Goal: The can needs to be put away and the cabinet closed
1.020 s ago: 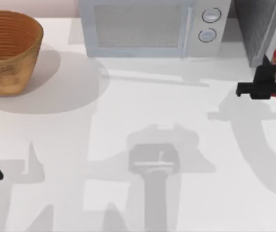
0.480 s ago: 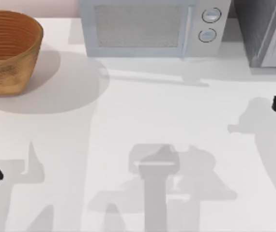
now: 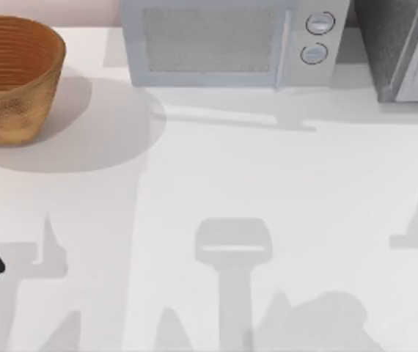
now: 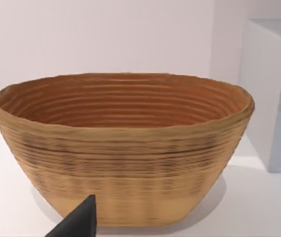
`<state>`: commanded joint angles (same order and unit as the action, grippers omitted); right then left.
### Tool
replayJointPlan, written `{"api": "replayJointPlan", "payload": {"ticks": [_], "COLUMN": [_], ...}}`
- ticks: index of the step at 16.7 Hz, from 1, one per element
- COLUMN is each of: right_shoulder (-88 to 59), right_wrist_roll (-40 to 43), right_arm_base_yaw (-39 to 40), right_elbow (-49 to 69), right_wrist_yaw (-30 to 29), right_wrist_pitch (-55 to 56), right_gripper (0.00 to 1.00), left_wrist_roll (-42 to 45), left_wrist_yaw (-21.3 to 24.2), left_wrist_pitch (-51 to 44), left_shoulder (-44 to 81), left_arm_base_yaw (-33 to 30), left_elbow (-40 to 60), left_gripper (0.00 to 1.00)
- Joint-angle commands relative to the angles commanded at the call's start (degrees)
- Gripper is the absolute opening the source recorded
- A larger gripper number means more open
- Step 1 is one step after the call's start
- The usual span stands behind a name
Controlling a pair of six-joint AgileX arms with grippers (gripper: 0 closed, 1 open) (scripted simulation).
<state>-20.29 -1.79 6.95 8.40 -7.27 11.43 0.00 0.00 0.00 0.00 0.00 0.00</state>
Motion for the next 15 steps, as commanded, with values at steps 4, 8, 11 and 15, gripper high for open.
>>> {"api": "replayJointPlan", "payload": {"ticks": [4, 8, 11, 15], "right_shoulder": [14.95, 20.3, 20.3, 18.42], "right_wrist_roll": [1.29, 1.79, 1.79, 1.66], "right_arm_base_yaw": [-4.79, -6.95, -6.95, -6.48], "right_elbow": [-5.75, -8.4, -8.4, -6.87], "right_wrist_yaw": [4.97, 7.27, 7.27, 6.91], "right_wrist_pitch": [-7.91, -11.43, -11.43, -11.96], "right_gripper": [0.0, 0.0, 0.0, 0.0], "left_wrist_roll": [0.0, 0.0, 0.0, 0.0], "left_wrist_yaw": [0.0, 0.0, 0.0, 0.0], "left_wrist_pitch": [0.0, 0.0, 0.0, 0.0], "left_shoulder": [0.0, 0.0, 0.0, 0.0], "left_arm_base_yaw": [0.0, 0.0, 0.0, 0.0], "left_elbow": [0.0, 0.0, 0.0, 0.0], "left_gripper": [1.0, 1.0, 1.0, 1.0]}}
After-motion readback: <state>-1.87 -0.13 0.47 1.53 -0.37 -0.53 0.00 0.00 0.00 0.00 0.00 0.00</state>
